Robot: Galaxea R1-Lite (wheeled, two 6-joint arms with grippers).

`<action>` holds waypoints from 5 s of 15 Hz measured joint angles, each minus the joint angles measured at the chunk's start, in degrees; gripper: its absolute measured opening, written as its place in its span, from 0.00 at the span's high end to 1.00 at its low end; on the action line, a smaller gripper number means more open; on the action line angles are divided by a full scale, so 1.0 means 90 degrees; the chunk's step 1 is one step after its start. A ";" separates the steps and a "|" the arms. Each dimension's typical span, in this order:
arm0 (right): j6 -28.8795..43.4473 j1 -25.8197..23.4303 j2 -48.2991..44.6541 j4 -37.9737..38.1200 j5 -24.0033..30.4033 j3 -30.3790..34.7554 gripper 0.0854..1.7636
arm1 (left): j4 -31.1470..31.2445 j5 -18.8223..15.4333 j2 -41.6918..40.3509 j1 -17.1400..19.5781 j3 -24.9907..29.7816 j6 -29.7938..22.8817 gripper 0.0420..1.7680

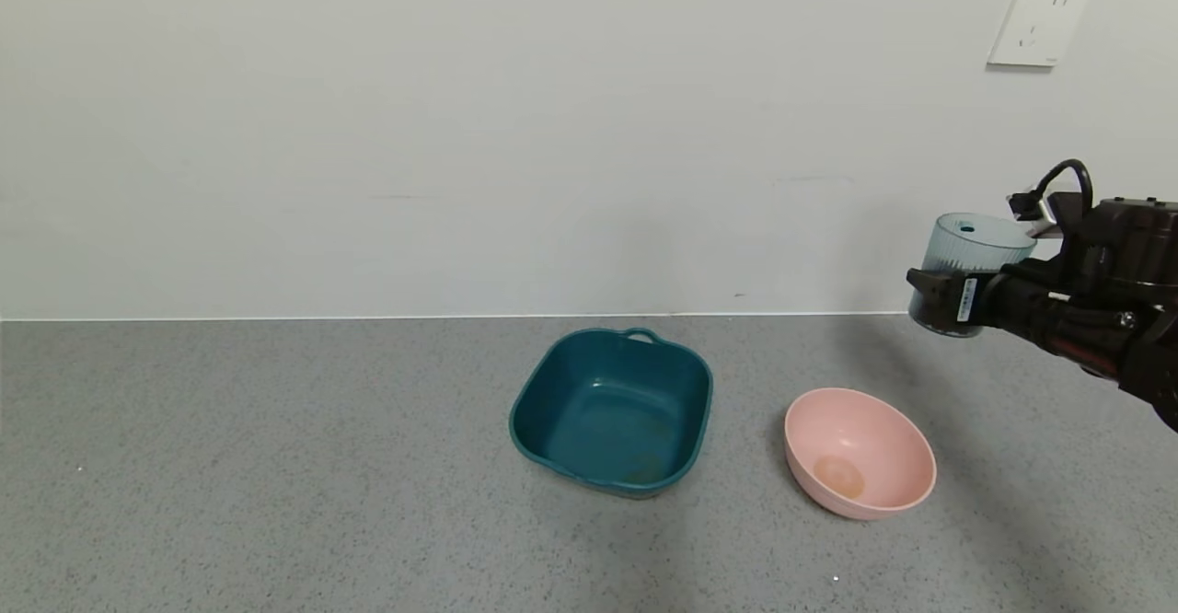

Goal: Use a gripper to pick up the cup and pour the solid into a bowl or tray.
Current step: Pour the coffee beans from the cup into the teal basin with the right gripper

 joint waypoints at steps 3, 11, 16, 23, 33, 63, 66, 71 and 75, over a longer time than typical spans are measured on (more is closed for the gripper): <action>-0.0175 0.0368 -0.0211 0.0512 -0.0034 -0.0309 0.24 | -0.0003 0.0000 0.0000 -0.0003 0.0000 0.0000 0.01; -0.0977 0.1262 -0.0209 0.0750 -0.0060 -0.0493 0.24 | -0.0003 0.0000 0.0000 0.0000 0.0000 0.0000 0.01; -0.1919 0.1709 0.0125 0.0741 -0.0329 -0.0714 0.24 | -0.0003 0.0000 0.0000 0.0000 0.0000 0.0000 0.01; -0.3025 0.2070 0.0685 0.0920 -0.0681 -0.1261 0.24 | 0.0000 0.0000 0.0000 0.0000 0.0000 0.0000 0.01; -0.4127 0.2735 0.1261 0.1005 -0.1296 -0.1590 0.24 | -0.0003 0.0000 0.0000 0.0000 0.0000 0.0000 0.01; -0.8676 0.3587 0.2345 0.0855 -0.2899 -0.2681 0.24 | -0.0003 0.0000 0.0000 0.0000 0.0000 0.0000 0.01; -0.8928 0.3614 0.2361 0.0852 -0.2901 -0.2679 0.24 | -0.0003 0.0000 0.0000 0.0000 0.0000 0.0000 0.01; -0.9307 0.3641 0.2388 0.0845 -0.2908 -0.2729 0.24 | -0.0003 0.0000 0.0000 0.0000 0.0000 0.0000 0.01; -0.9698 0.3687 0.2397 0.0845 -0.2907 -0.2737 0.24 | -0.0003 0.0000 0.0000 0.0000 0.0000 0.0000 0.01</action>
